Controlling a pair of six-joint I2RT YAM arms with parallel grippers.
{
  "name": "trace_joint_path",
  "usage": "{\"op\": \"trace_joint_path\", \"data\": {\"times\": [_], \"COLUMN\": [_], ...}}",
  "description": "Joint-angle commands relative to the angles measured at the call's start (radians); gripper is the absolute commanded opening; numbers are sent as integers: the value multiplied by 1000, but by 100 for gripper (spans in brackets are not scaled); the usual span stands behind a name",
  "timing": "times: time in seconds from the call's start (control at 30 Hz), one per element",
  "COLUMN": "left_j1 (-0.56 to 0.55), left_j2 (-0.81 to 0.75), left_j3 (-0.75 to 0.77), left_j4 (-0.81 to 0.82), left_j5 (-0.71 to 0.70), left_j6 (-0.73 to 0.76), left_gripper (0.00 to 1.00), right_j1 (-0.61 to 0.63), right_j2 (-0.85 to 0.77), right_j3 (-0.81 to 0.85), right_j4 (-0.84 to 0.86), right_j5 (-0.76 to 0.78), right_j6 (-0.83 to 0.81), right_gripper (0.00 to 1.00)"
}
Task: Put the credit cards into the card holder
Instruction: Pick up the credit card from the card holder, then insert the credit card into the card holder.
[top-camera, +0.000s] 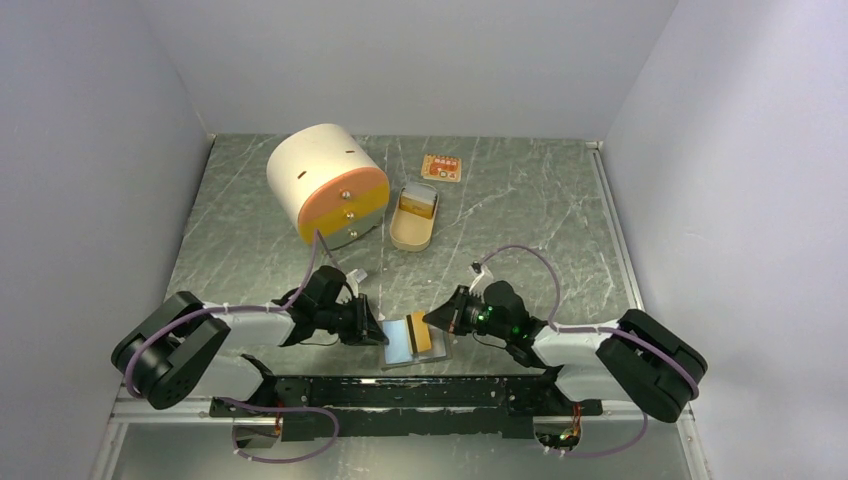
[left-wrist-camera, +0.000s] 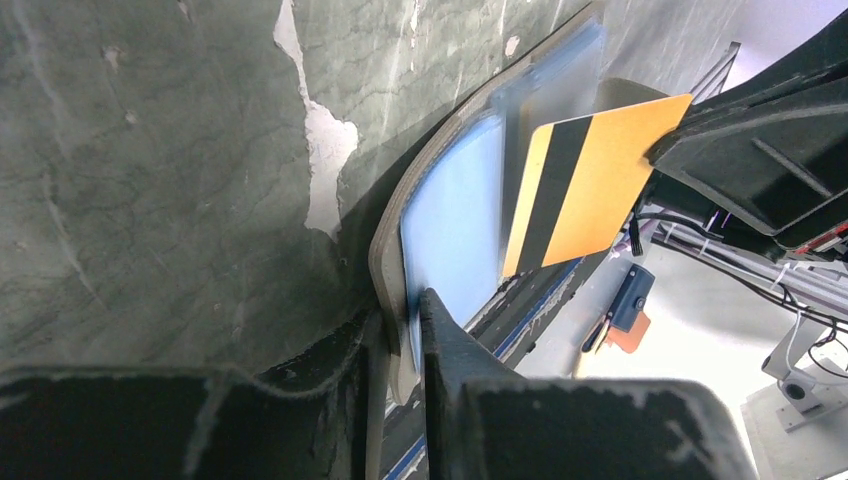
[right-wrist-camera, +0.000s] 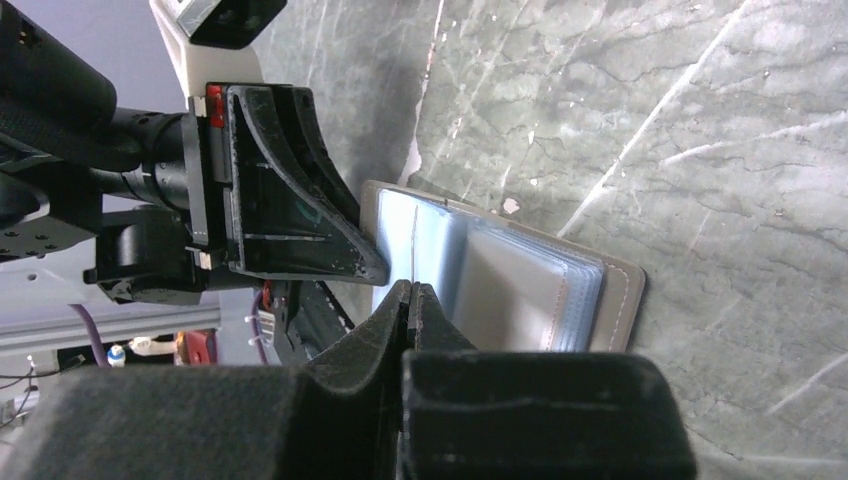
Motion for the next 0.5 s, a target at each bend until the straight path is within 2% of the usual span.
{"op": "trace_joint_path", "data": {"times": [0.0,0.2,0.47], "left_j1": [0,0,1], "left_j2": [-32,-53,-43], "left_j3": [4,-3,-9], "left_j4": [-3,-7,4], "left_j5": [-2,-7,-3], "left_j6": [4,0,1], "left_gripper": [22,22,12], "right_j1": [-7,-8,-10], "right_j2": [-25,-11,42], "right_j3": [-18,-27,-26], "right_j4": [25,42,85], "right_j5": [0,18,28], "right_j6": [20,24,29], "right_gripper": [0,0,0]}}
